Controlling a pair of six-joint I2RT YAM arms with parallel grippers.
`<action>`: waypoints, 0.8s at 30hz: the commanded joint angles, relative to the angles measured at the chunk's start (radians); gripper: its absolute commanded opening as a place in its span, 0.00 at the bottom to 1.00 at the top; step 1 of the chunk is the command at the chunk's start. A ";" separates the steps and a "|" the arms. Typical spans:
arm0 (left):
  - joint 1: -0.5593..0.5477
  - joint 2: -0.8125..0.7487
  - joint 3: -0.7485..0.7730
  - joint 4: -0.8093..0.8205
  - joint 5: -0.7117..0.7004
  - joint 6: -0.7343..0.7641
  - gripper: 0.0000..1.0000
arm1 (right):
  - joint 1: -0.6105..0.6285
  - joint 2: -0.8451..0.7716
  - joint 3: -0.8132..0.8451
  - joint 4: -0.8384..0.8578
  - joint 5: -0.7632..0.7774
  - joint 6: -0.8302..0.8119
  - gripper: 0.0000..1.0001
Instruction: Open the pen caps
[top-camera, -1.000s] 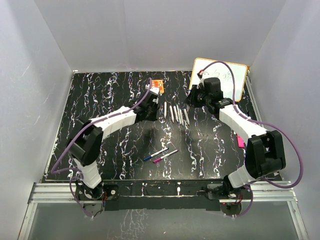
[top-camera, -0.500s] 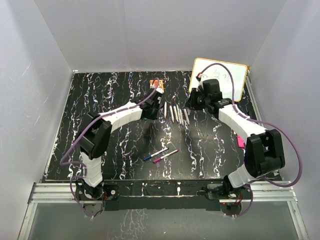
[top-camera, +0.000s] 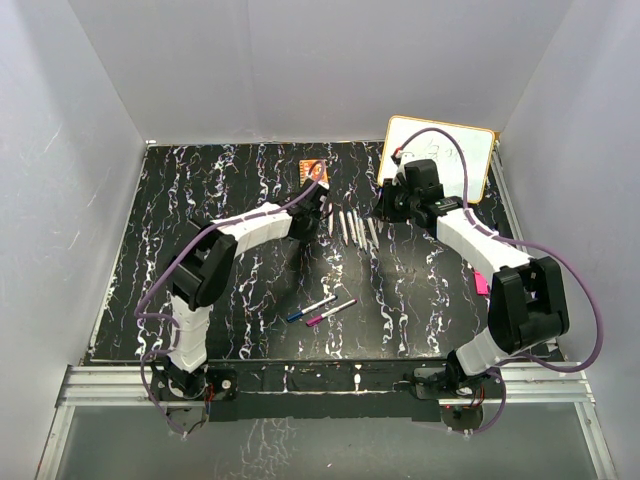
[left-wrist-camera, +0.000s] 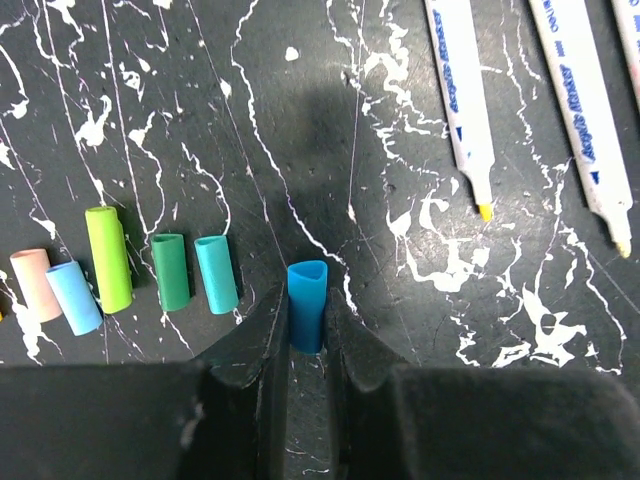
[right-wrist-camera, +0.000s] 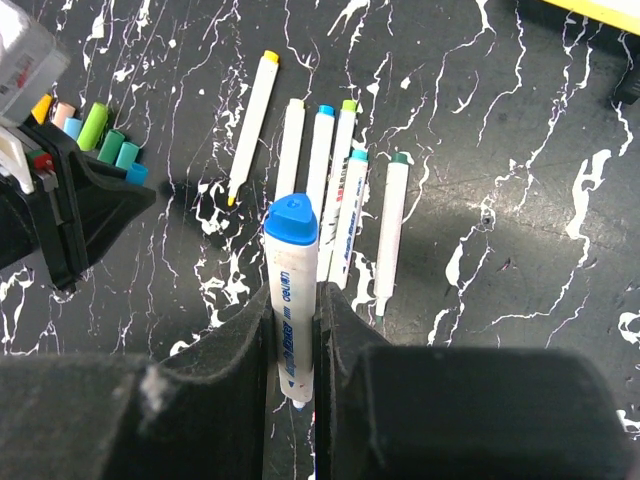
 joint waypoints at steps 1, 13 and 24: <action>0.010 0.003 0.049 -0.033 -0.008 0.007 0.00 | 0.001 0.005 0.033 0.002 0.016 -0.011 0.00; 0.023 0.028 0.058 -0.047 0.001 -0.002 0.00 | -0.005 0.036 0.052 -0.042 0.032 -0.018 0.00; 0.030 0.037 0.058 -0.059 0.012 -0.008 0.06 | -0.021 0.082 0.089 -0.111 0.046 -0.029 0.00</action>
